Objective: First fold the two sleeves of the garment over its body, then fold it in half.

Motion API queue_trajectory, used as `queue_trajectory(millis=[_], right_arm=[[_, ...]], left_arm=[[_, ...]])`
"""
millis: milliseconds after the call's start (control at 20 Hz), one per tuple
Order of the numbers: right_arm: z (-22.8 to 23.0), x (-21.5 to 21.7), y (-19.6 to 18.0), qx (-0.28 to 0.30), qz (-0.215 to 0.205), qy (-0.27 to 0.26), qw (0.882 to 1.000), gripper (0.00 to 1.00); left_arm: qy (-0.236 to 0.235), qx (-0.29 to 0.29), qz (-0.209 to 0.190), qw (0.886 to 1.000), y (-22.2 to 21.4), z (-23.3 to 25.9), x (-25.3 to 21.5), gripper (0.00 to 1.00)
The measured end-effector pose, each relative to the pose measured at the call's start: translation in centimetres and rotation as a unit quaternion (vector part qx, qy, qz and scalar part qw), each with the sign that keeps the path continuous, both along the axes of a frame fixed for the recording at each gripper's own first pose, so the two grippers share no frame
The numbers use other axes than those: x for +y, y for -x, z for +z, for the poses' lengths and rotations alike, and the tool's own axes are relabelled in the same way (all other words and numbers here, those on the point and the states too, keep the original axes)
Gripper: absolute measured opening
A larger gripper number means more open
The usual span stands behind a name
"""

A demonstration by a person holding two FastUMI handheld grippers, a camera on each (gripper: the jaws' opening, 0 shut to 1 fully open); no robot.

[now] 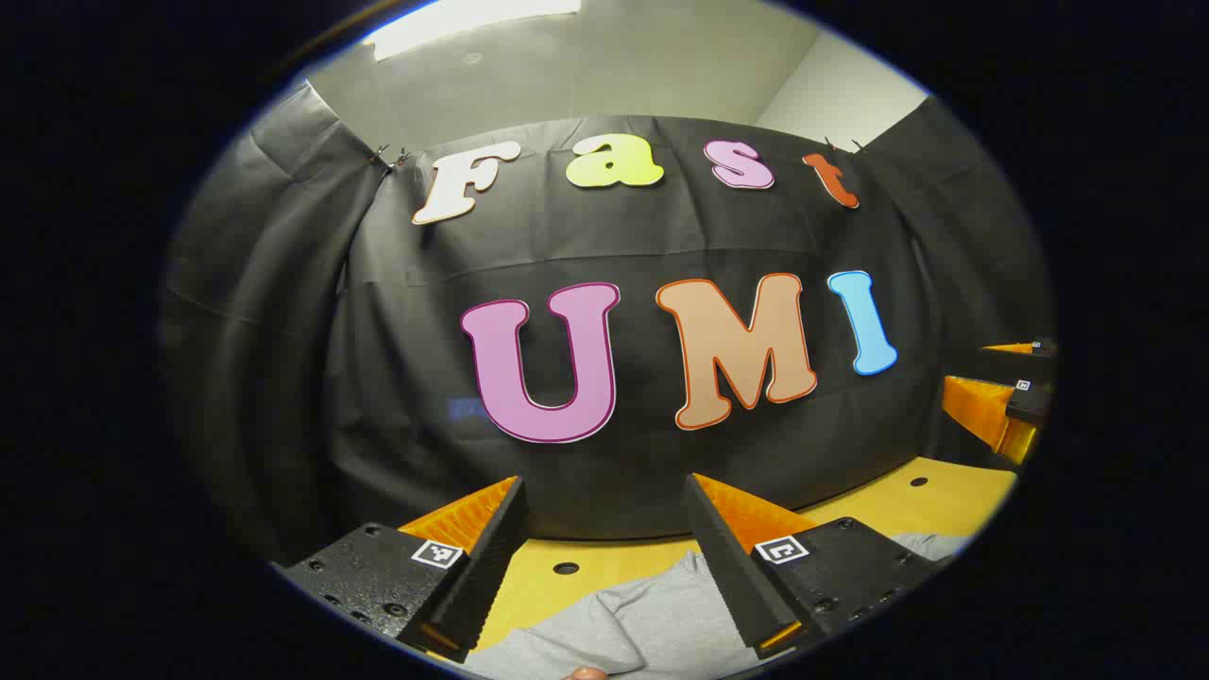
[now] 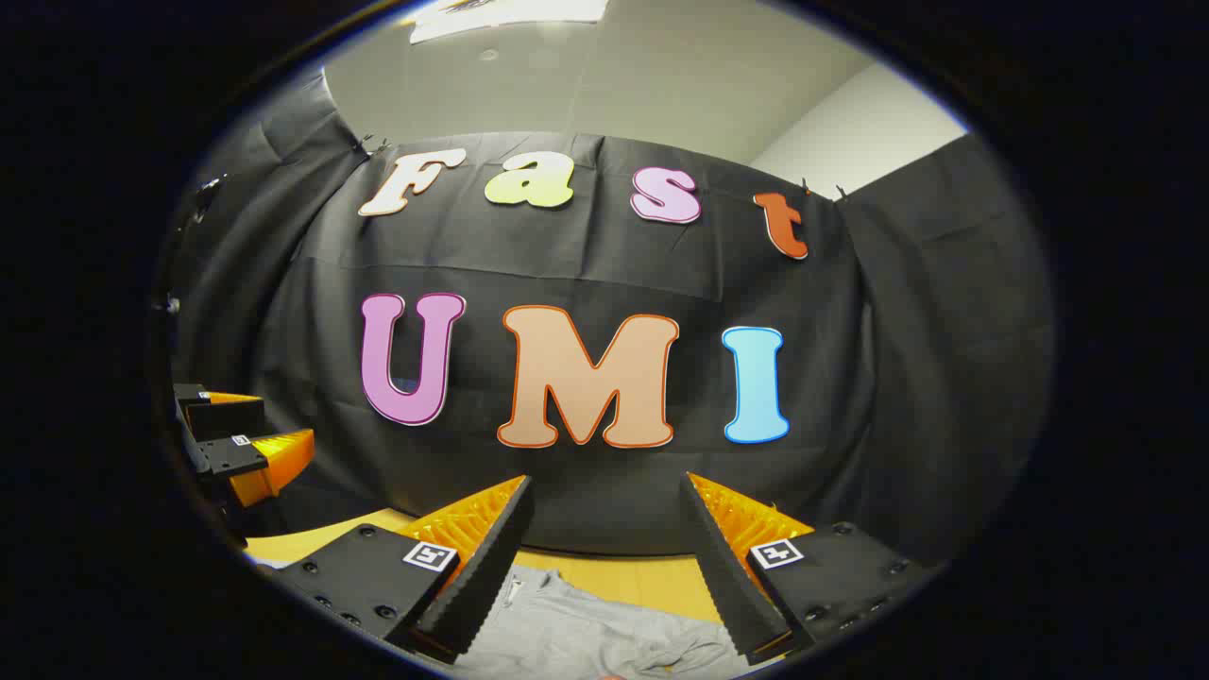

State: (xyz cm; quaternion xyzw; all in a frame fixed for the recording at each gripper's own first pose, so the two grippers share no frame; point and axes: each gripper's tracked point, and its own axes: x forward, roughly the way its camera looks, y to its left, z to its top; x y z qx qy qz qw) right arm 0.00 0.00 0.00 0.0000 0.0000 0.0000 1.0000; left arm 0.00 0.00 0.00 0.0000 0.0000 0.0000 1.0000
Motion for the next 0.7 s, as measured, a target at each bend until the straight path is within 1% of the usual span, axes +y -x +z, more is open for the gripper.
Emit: queue_trajectory(millis=[50,200,550,600,700], right_arm=[[-0.16,-0.15,-0.11,0.005,0.000,-0.009,1.000,0.96],[-0.68,-0.53,-0.45,0.017,0.000,-0.015,1.000,0.98],[-0.39,0.10,-0.50,0.008,0.012,-0.001,1.000,0.96],[-0.52,0.21,-0.45,0.010,0.014,-0.001,1.000,0.97],[-0.77,0.33,-0.46,0.014,0.016,0.000,1.000,0.97]], left_arm=[[-0.001,0.003,0.000,1.000,0.02,-0.24,0.02,0.96],[0.003,0.001,0.008,1.000,0.21,0.01,0.46,0.96],[0.008,-0.003,0.013,1.000,0.14,0.18,0.86,0.96],[0.010,-0.002,0.012,1.000,0.12,0.15,0.78,0.96],[0.013,0.003,0.012,1.000,0.17,-0.11,0.84,0.96]])
